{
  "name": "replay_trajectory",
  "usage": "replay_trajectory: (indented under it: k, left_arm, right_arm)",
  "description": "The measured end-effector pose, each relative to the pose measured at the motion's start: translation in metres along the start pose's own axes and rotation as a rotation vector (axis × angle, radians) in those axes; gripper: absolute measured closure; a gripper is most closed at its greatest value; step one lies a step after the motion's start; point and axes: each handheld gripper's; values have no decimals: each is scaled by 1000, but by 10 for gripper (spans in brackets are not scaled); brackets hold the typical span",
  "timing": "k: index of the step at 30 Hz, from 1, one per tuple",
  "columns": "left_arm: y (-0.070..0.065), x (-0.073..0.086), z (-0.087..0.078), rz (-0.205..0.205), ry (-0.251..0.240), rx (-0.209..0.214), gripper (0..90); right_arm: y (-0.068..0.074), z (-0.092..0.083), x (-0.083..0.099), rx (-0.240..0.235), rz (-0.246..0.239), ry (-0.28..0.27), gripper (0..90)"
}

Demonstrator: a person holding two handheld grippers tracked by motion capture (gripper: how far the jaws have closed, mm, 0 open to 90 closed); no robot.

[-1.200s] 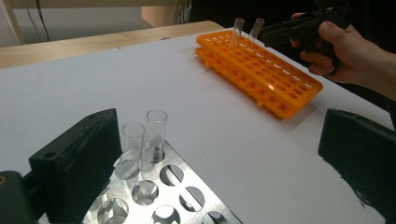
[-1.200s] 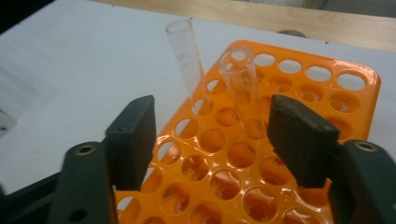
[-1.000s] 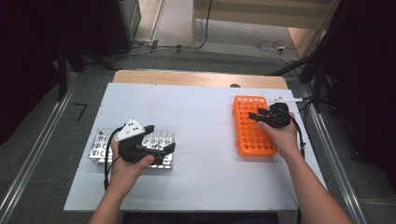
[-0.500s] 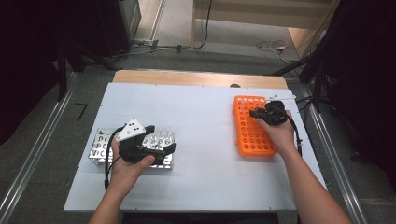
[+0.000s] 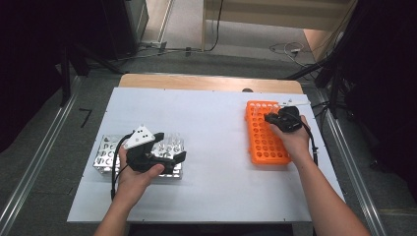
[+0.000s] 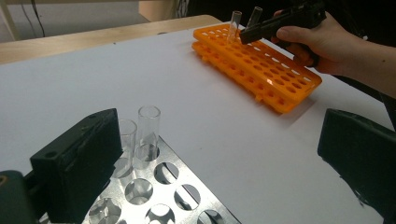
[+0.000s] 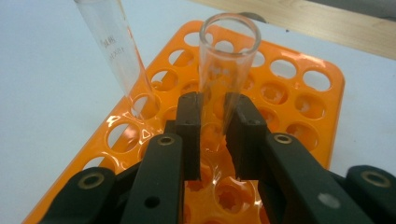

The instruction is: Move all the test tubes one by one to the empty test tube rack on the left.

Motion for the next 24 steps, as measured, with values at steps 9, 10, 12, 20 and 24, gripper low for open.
replay_trajectory:
  k: [9, 10, 12, 20, 24]
  left_arm:
    - [-1, 0, 1, 3, 4, 1, 0]
    - [-1, 0, 1, 3, 4, 2, 0]
    - [-2, 0, 2, 5, 3, 3, 0]
    - [-4, -1, 3, 9, 0, 9, 0]
    - [-4, -1, 3, 10, 2, 10, 0]
  right_arm:
    - [-7, -17, -3, -8, 30, -68, 740]
    - [-7, -20, -3, -6, 35, -76, 740]
    - [-8, -25, -4, -12, 37, -89, 740]
    - [-3, -44, -3, -52, 24, -124, 740]
    - [0, -52, 0, -79, 16, -137, 740]
Point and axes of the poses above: each handheld gripper's, and its own axes: z roughly forward along the jaws, x roughly out of its underside, y roughly to its left, and after that the axes turned 8 degrees about x, right-handed
